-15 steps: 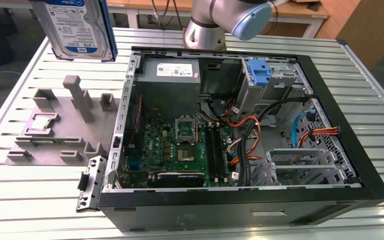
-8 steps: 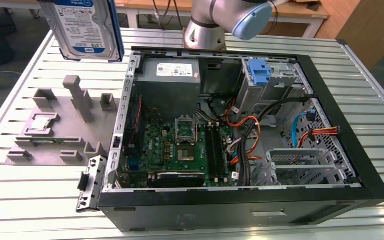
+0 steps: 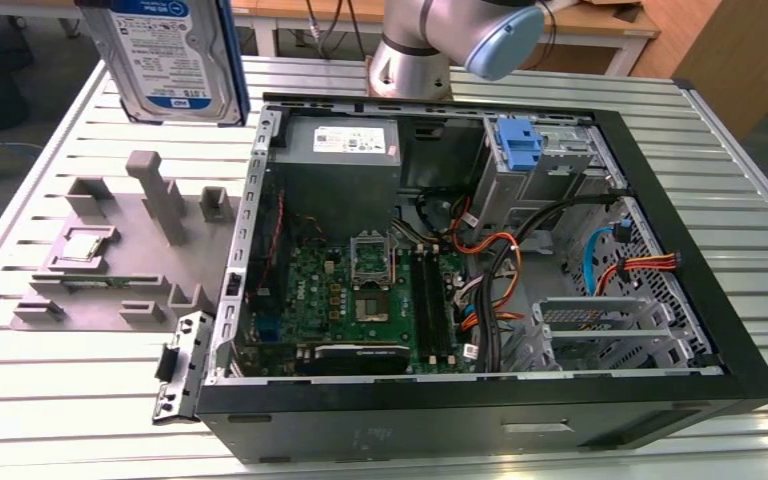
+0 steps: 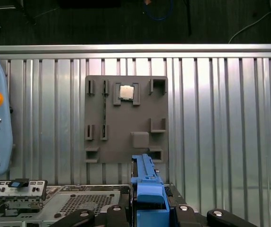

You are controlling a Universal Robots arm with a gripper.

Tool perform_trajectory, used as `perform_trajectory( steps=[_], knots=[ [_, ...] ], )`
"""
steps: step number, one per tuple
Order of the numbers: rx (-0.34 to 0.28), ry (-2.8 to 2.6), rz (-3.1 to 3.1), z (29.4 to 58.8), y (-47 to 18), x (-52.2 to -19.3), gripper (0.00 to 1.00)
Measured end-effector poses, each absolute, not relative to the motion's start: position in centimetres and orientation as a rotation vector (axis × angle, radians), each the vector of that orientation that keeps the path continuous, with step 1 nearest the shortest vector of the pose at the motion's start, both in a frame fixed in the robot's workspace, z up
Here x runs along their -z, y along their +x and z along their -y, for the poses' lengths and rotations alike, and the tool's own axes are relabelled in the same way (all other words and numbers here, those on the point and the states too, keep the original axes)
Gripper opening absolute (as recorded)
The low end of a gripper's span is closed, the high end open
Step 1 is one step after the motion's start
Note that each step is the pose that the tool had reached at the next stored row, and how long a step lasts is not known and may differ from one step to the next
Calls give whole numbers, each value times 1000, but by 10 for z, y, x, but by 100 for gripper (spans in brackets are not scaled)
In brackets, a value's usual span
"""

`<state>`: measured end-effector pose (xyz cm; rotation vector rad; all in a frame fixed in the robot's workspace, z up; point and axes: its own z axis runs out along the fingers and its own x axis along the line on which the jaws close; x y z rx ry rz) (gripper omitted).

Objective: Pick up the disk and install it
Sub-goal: 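Pick up the disk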

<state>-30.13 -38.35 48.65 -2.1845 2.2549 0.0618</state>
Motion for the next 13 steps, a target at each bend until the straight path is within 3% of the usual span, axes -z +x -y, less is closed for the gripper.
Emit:
perform_trajectory(
  steps=[13],
  knots=[
    [-58, -2186, -2256, 388, -294, -486, 37]
  ],
)
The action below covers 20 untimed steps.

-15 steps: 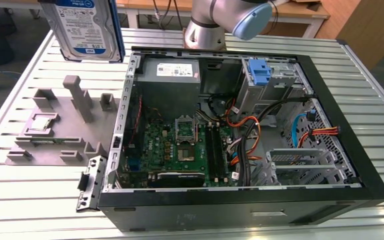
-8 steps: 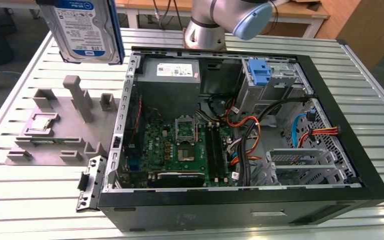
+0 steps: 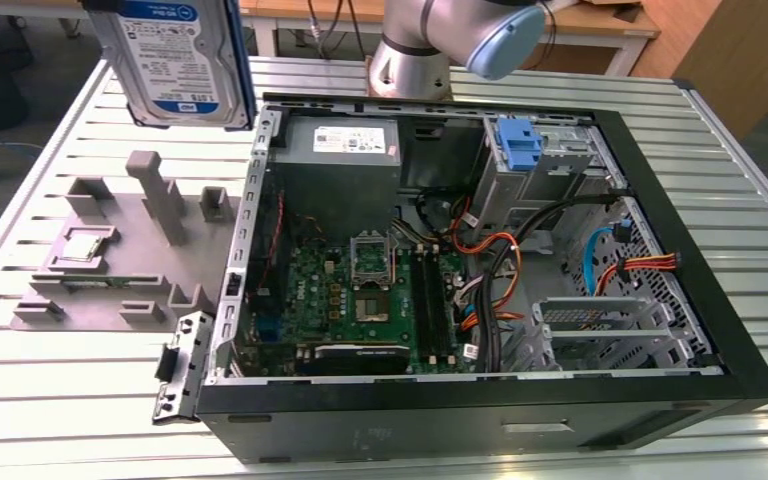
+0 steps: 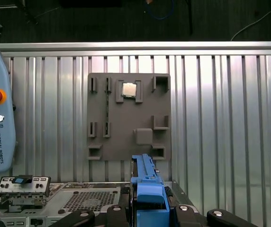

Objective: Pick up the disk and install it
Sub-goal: 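Pick up the disk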

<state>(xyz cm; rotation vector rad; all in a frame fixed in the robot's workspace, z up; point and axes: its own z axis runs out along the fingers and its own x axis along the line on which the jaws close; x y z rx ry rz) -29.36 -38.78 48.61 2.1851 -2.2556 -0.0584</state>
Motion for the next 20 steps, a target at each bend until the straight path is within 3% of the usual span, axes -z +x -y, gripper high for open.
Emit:
perform_trajectory(
  steps=[20],
  knots=[
    [58, 2185, 2256, 388, -272, -486, 37]
  ],
)
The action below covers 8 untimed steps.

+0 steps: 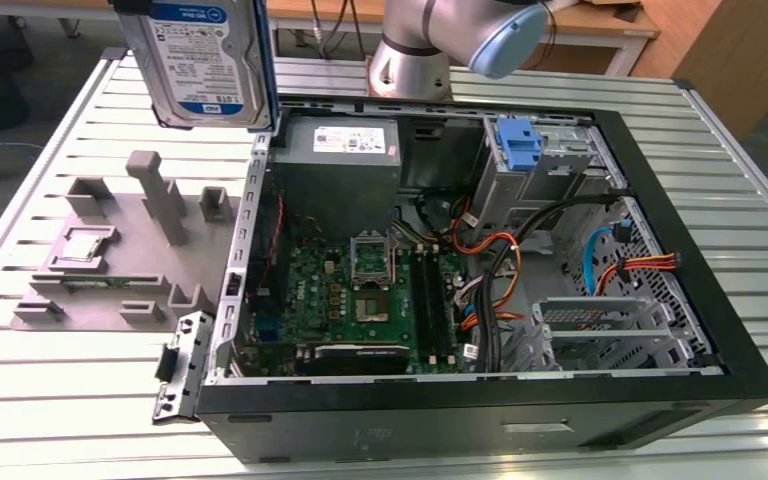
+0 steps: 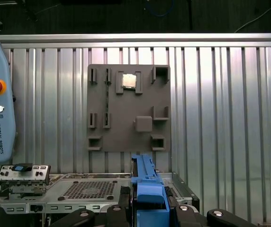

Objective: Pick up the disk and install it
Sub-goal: 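Pick up the disk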

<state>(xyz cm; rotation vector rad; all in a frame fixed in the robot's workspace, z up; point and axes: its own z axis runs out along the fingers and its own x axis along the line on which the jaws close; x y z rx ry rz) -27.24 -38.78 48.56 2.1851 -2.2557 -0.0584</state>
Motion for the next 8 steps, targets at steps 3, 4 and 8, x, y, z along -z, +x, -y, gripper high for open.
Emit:
perform_trajectory(
  steps=[3, 4, 8],
  knots=[
    [58, 2185, 2256, 388, -270, -486, 37],
    [58, 2185, 2256, 388, -269, -486, 37],
    [58, 2185, 2256, 389, -267, -485, 37]
  ],
)
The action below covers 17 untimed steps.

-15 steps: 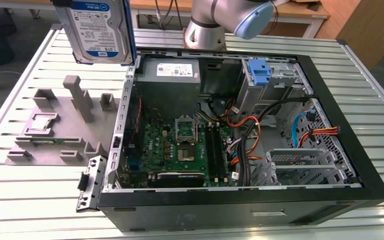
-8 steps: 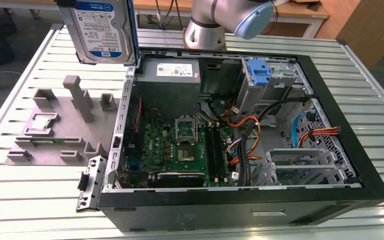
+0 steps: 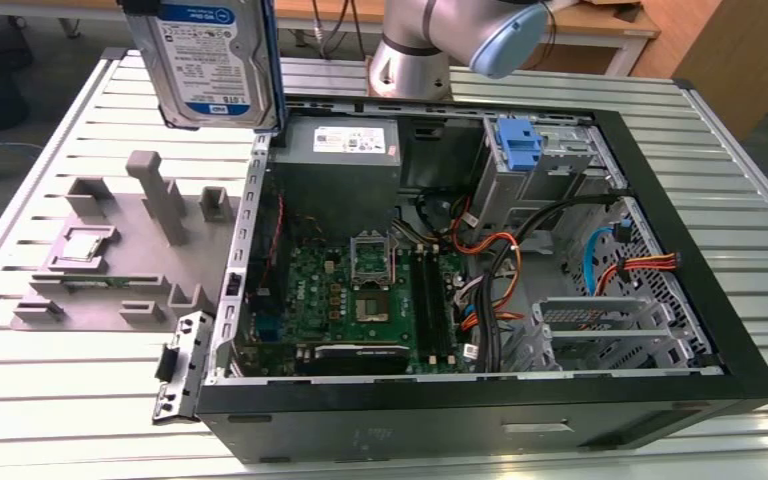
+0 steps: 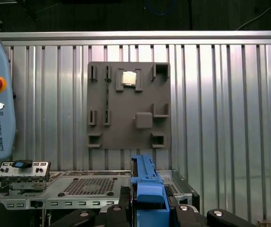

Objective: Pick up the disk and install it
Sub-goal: 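Pick up the disk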

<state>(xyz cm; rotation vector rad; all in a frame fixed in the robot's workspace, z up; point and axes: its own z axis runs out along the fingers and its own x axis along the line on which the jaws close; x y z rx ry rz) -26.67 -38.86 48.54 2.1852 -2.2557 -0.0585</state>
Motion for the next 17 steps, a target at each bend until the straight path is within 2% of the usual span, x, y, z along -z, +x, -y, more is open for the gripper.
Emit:
perform_trajectory(
  steps=[17],
  knots=[
    [58, 2185, 2256, 408, -251, -482, 37]
  ],
)
